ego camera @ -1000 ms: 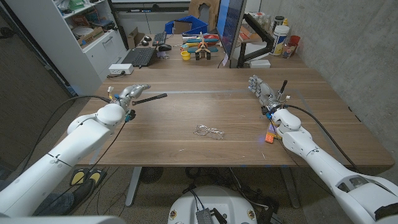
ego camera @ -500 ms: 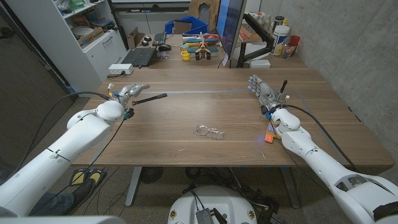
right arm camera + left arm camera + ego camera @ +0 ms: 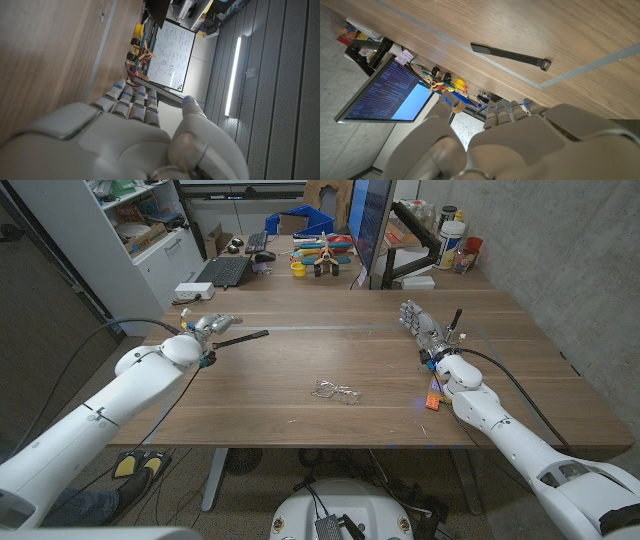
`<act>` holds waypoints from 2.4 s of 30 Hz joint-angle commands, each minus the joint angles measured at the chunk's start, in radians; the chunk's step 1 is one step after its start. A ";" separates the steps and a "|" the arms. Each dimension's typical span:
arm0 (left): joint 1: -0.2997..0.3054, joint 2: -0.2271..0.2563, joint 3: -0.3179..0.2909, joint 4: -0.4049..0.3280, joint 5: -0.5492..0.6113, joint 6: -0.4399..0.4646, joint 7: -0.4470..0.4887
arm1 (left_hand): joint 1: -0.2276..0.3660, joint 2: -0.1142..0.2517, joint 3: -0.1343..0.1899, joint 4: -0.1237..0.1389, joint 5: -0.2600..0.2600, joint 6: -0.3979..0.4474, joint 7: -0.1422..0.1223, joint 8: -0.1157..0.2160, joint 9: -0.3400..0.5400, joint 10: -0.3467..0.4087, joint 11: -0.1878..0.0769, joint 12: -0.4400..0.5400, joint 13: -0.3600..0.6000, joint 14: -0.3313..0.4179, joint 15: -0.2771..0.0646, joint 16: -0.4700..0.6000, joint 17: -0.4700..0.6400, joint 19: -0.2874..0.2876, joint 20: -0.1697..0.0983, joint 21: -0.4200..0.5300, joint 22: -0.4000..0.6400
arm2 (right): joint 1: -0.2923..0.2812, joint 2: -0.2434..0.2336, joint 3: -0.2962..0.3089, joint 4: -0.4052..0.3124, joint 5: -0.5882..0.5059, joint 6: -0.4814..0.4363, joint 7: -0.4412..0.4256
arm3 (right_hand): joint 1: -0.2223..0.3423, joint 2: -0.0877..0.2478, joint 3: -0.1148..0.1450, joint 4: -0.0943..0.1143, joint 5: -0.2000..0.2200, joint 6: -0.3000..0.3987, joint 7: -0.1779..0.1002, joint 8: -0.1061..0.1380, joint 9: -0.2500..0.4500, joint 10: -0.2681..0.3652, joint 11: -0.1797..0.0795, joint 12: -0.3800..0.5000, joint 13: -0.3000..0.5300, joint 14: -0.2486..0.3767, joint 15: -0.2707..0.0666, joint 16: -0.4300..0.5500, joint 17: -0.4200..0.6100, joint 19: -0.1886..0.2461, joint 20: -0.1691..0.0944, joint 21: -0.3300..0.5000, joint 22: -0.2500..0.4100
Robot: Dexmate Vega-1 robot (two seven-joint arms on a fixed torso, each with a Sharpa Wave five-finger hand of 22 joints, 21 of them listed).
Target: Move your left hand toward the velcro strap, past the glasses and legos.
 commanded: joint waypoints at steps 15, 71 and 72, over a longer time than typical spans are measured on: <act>-0.160 0.026 0.169 0.020 0.122 0.183 -0.059 | 0.039 -0.008 0.000 -0.021 0.003 -0.007 -0.017 -0.005 0.004 0.011 -0.009 0.001 0.006 0.003 -0.006 0.002 0.002 0.012 0.031 0.006 0.004 | 0.000 0.000 0.003 0.001 0.000 -0.001 -0.005 | 0.002 0.008 -0.001 -0.003 0.006 0.005 0.001 -0.005 0.003 0.010 0.004 -0.001 0.002 0.013 0.003 -0.003 0.003 0.009 -0.015 -0.009 0.005; -0.371 -0.027 0.357 0.262 0.295 0.165 -0.218 | 0.130 -0.026 0.000 -0.063 0.013 0.035 -0.044 0.011 0.006 0.041 -0.039 0.008 0.009 0.025 -0.006 0.004 0.003 0.032 0.047 0.008 0.005 | 0.007 0.009 -0.001 0.001 -0.016 -0.007 -0.043 | -0.001 0.009 -0.001 -0.006 0.006 0.007 -0.001 -0.006 0.003 0.014 0.002 -0.003 0.002 0.018 0.004 -0.007 0.003 0.015 -0.013 -0.027 0.005; -0.375 -0.029 0.360 0.266 0.298 0.164 -0.221 | 0.131 -0.026 0.000 -0.063 0.013 0.035 -0.043 0.011 0.006 0.041 -0.039 0.008 0.009 0.024 -0.006 0.004 0.003 0.032 0.047 0.008 0.005 | 0.007 0.009 -0.001 0.000 -0.017 -0.007 -0.044 | -0.001 0.009 -0.001 -0.006 0.006 0.008 -0.001 -0.006 0.003 0.014 0.002 -0.003 0.002 0.017 0.004 -0.007 0.003 0.016 -0.013 -0.027 0.005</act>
